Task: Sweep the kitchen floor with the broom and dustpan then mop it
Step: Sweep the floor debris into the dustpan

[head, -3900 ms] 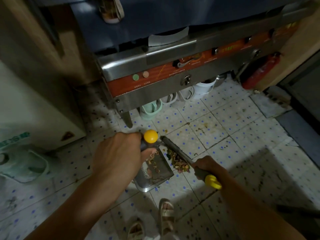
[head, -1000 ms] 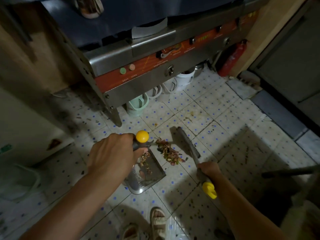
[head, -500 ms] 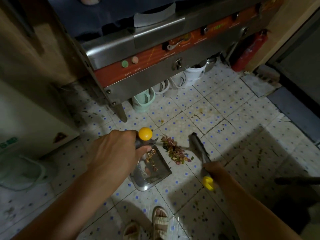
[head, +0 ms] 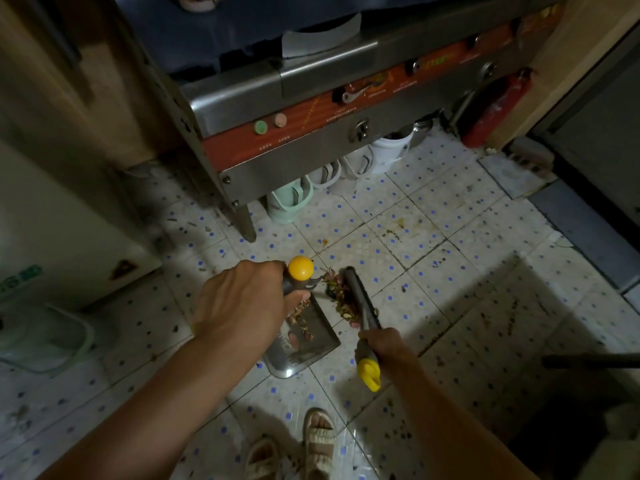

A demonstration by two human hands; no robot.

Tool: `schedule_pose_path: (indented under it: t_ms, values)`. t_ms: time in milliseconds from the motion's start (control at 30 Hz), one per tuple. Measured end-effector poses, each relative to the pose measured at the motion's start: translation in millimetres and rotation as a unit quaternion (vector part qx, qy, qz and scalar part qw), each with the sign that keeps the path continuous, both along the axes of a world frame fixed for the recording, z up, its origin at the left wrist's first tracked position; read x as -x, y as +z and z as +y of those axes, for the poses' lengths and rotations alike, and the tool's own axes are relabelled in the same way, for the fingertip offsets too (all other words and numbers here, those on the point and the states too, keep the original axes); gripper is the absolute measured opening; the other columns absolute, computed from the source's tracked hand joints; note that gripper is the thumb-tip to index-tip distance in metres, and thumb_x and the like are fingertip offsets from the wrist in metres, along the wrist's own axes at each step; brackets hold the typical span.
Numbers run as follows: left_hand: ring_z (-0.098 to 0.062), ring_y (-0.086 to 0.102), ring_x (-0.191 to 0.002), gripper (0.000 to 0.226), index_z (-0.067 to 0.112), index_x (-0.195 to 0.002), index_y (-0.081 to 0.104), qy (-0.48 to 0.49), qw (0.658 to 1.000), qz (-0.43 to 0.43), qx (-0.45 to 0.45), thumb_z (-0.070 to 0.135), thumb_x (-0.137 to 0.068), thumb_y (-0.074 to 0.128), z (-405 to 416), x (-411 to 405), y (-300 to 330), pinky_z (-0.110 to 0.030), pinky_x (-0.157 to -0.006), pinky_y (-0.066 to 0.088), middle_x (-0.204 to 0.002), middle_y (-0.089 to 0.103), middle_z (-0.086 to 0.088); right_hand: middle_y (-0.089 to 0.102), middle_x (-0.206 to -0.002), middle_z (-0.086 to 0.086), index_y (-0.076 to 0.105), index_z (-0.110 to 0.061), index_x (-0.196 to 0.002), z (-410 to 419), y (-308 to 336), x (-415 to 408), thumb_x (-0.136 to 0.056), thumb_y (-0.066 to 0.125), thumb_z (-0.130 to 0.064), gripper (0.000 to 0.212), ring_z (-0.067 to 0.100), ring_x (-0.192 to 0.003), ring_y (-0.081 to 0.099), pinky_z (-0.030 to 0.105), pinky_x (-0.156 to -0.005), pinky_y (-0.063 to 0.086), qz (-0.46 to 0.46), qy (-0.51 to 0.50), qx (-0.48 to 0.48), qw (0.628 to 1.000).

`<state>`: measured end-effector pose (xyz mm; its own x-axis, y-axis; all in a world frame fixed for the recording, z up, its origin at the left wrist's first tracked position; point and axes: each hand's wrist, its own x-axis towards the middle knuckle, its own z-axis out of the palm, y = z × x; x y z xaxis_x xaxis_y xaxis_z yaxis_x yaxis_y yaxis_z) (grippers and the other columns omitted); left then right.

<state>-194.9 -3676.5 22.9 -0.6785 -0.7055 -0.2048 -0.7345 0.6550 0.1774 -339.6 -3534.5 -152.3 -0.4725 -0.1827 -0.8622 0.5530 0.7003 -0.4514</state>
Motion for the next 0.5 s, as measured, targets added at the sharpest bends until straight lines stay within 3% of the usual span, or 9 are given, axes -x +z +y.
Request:
schedule_pose_path:
  t_ms: [67, 133, 200, 367, 500]
  values:
    - [-0.019, 0.062, -0.086, 0.036, 0.030, -0.098, 0.059, 0.004, 1.000, 0.008, -0.006, 0.062, -0.087, 0.048, -1, -2, -3, -0.025, -0.059, 0.033, -0.092, 0.065, 0.003, 0.049, -0.073, 0.015, 0.053, 0.010, -0.108, 0, 0, 0, -0.091, 0.050, 0.005, 0.018, 0.023, -0.060, 0.048, 0.025, -0.044, 0.041, 0.001, -0.010, 0.011, 1.000]
    - [-0.019, 0.062, -0.086, 0.035, 0.030, -0.097, 0.059, 0.008, 1.000, 0.014, -0.016, 0.061, -0.087, 0.049, -2, -1, -7, -0.025, -0.060, 0.034, -0.092, 0.065, 0.002, 0.051, -0.074, 0.009, 0.057, 0.004, -0.095, 1, 6, 4, -0.093, 0.052, -0.001, 0.007, 0.018, -0.060, 0.049, 0.021, -0.040, 0.043, 0.000, 0.028, -0.003, 1.000]
    - [-0.019, 0.062, -0.087, 0.034, 0.029, -0.095, 0.058, 0.012, 1.000, 0.015, -0.018, 0.060, -0.087, 0.049, -2, 2, -12, -0.026, -0.061, 0.034, -0.092, 0.065, 0.002, 0.050, -0.071, 0.000, 0.054, -0.009, -0.081, 4, 11, 13, -0.094, 0.055, -0.012, 0.013, 0.009, -0.058, 0.048, 0.015, -0.040, 0.041, 0.004, 0.069, -0.016, 0.997]
    - [-0.019, 0.063, -0.087, 0.035, 0.027, -0.095, 0.059, 0.019, 1.000, 0.016, -0.017, 0.060, -0.087, 0.049, -4, 12, -17, -0.026, -0.062, 0.037, -0.091, 0.066, 0.002, 0.053, -0.069, 0.002, 0.054, -0.013, -0.071, 11, 17, 34, -0.091, 0.058, -0.017, 0.021, 0.013, -0.056, 0.050, 0.020, -0.047, 0.042, 0.008, 0.096, -0.035, 0.995]
    - [-0.018, 0.063, -0.088, 0.034, 0.028, -0.098, 0.060, 0.027, 0.999, 0.020, -0.017, 0.059, -0.087, 0.050, -5, 21, -19, -0.026, -0.063, 0.040, -0.092, 0.066, 0.003, 0.051, -0.069, 0.001, 0.059, -0.008, -0.081, 7, 24, 41, -0.092, 0.057, -0.013, 0.013, 0.012, -0.057, 0.048, 0.020, -0.050, 0.042, 0.030, 0.094, -0.041, 0.994]
